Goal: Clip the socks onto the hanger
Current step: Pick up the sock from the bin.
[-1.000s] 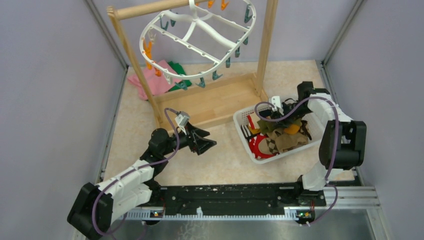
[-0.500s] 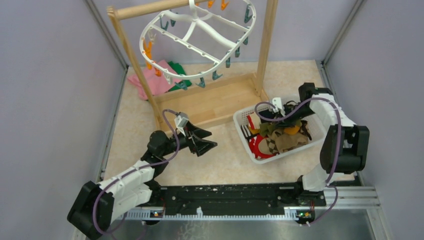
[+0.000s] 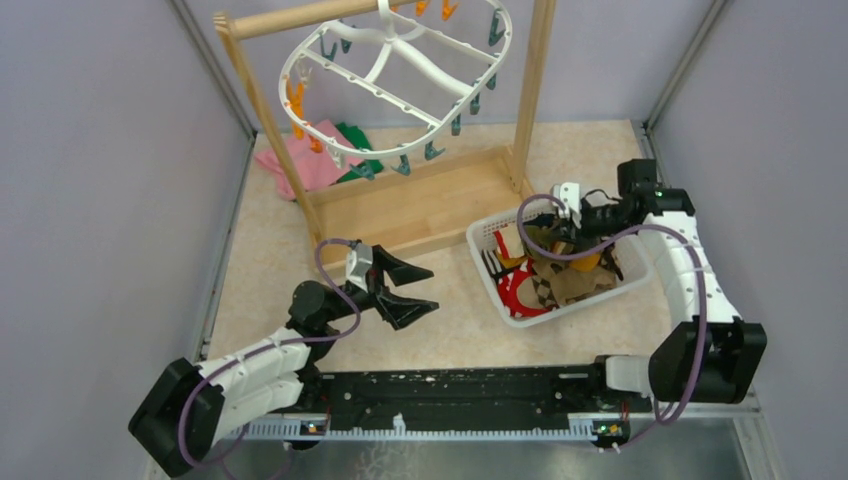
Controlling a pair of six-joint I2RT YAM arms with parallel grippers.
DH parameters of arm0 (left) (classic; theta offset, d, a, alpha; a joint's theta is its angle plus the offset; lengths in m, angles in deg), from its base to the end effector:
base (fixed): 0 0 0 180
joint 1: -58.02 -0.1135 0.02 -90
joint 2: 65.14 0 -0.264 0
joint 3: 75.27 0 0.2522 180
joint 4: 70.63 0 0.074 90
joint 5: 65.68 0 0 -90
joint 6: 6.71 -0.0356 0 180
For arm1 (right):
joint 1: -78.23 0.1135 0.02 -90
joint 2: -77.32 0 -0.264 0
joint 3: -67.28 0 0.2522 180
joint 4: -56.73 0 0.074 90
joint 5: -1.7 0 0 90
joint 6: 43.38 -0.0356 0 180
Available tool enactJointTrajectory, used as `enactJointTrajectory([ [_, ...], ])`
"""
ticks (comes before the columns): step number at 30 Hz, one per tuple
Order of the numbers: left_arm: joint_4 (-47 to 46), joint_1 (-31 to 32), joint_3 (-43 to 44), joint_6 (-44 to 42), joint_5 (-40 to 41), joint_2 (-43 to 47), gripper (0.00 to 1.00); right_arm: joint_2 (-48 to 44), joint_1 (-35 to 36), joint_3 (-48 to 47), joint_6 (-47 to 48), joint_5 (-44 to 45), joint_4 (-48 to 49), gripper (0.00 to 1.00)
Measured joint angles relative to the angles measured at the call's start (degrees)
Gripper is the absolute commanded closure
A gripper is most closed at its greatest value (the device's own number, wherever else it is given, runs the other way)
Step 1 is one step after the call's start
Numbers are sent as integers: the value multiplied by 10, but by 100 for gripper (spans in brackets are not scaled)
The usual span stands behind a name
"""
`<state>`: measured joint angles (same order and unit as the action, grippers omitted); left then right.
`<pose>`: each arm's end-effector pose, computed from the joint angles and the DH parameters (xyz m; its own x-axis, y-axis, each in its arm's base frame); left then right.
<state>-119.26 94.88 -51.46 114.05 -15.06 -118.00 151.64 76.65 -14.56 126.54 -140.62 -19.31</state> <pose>0.1278 -0.1241 0.2355 -0.2513 -0.3057 -0.9184 0.9466 0.1205 -0.2992 0.2344 0.0217 0.3116 0.1058 -0.6050 -0.7892 -0.9636 0.1336 -0.2316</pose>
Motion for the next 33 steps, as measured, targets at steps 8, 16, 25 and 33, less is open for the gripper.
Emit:
enactJointTrajectory([
  [8,-5,10,0,-22,3,0,18,71,8,71,-27,33,48,71],
  [16,-2,12,0,-33,6,0,18,73,8,103,-49,60,85,54],
  [25,7,15,0,-39,9,0,18,21,8,103,-52,60,80,55],
  [33,12,15,0,-39,10,6,18,16,8,103,-56,70,79,56],
])
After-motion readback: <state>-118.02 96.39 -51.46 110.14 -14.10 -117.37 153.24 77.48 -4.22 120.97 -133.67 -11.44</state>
